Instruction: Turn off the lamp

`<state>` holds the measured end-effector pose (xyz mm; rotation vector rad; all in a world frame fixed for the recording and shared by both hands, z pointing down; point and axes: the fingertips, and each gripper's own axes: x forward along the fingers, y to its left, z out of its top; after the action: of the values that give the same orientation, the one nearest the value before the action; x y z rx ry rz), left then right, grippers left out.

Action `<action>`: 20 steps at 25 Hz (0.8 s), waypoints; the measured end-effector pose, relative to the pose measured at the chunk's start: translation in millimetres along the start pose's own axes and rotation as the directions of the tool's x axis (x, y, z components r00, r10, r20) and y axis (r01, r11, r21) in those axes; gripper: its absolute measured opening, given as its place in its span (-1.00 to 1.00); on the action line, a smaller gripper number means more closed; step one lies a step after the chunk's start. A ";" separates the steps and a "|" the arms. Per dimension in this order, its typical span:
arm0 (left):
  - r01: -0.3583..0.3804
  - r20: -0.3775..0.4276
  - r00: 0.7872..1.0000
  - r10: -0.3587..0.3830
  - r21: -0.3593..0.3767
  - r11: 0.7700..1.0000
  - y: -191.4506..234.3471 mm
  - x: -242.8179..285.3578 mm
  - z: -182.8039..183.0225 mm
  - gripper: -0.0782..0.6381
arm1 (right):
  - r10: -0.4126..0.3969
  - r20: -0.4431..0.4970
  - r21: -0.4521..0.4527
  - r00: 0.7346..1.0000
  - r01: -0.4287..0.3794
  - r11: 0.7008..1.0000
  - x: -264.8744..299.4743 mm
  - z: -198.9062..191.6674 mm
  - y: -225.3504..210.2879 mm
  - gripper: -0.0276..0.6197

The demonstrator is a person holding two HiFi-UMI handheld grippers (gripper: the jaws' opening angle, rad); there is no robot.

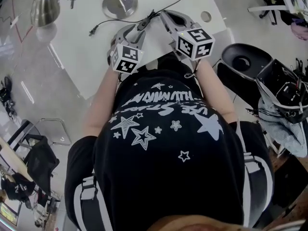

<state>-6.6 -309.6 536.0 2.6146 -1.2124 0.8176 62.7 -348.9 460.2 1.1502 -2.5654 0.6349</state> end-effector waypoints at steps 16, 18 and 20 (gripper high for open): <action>0.027 -0.073 0.997 -0.029 -0.025 0.999 -7.2 21.0 -16.4 -0.36 | 0.148 -0.294 -0.118 0.944 -0.190 0.975 36.2 -62.4 22.9 -0.90; 0.029 -0.067 0.997 -0.031 -0.031 0.999 -6.7 20.9 -14.7 -0.37 | 0.151 -0.329 -0.130 0.932 -0.203 0.970 39.1 -68.8 25.3 -0.90; 0.034 -0.064 0.997 -0.037 -0.034 0.999 -6.3 20.5 -13.8 -0.40 | 0.157 -0.356 -0.137 0.921 -0.218 0.966 42.0 -73.4 29.1 -0.90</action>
<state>3.1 -314.2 559.2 2.5551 -1.1494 0.8607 17.3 -322.8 532.8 0.6721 -2.3872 0.5793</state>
